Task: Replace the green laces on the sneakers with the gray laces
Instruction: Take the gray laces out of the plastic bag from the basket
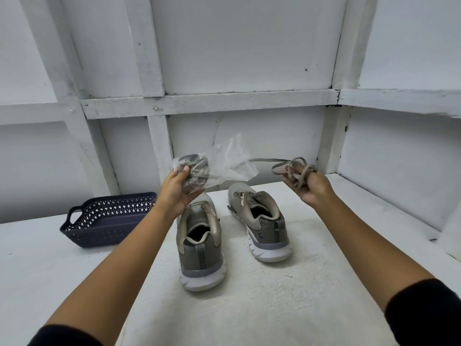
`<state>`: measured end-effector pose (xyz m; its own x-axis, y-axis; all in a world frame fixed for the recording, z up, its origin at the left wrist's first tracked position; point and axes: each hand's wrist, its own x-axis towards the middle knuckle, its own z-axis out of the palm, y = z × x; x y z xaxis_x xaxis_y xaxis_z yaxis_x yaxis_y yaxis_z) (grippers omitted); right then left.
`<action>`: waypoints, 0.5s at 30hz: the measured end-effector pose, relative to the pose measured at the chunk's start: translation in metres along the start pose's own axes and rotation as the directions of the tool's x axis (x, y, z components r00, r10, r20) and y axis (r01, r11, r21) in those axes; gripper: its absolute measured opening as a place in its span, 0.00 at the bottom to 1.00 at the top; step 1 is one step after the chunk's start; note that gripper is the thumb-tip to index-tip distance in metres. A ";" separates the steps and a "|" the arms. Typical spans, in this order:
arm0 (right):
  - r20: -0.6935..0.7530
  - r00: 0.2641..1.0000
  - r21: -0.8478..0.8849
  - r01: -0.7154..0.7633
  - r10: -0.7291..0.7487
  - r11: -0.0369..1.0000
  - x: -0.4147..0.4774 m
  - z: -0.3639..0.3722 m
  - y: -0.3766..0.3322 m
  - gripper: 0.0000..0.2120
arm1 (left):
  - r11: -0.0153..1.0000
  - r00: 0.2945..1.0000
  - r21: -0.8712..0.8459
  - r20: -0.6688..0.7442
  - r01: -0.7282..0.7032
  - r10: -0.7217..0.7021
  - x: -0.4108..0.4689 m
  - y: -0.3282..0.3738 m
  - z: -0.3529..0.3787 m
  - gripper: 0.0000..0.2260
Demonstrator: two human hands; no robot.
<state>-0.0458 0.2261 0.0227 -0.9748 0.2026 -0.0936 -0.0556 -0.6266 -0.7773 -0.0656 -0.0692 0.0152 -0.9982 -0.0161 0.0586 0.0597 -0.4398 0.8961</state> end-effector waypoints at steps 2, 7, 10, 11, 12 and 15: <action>-0.036 0.999 0.005 0.013 -0.013 1.000 0.004 -0.018 -0.006 0.07 | 1.000 1.000 0.002 -0.012 0.008 -0.008 0.002 -0.002 0.005 0.05; -0.139 0.990 -0.160 -0.025 0.002 0.987 0.015 -0.058 -0.012 0.07 | 1.000 0.999 -0.009 -0.028 0.026 -0.027 0.008 -0.003 0.023 0.05; -0.179 0.983 -0.360 -0.110 0.047 0.926 0.019 -0.079 -0.006 0.08 | 0.999 0.999 -0.006 -0.014 0.041 -0.041 0.011 -0.006 0.040 0.05; -0.179 0.982 -0.421 -0.127 0.055 0.898 0.020 -0.084 -0.003 0.09 | 0.999 0.999 0.002 -0.007 0.048 -0.048 0.011 -0.008 0.046 0.05; -0.176 0.983 -0.476 -0.137 0.058 0.869 0.020 -0.089 -0.001 0.09 | 0.998 0.998 0.012 0.001 0.056 -0.056 0.012 -0.011 0.051 0.05; -0.143 0.989 -0.672 -0.123 0.035 0.730 0.024 -0.097 0.008 0.10 | 0.997 0.997 0.029 0.022 0.073 -0.073 0.011 -0.020 0.065 0.04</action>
<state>-0.0488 0.2987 -0.0463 -0.9353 0.2855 -0.2089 0.2247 0.0235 -0.9741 -0.0772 -0.0021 0.0270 -0.9993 0.0363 0.0024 -0.0129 -0.4137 0.9103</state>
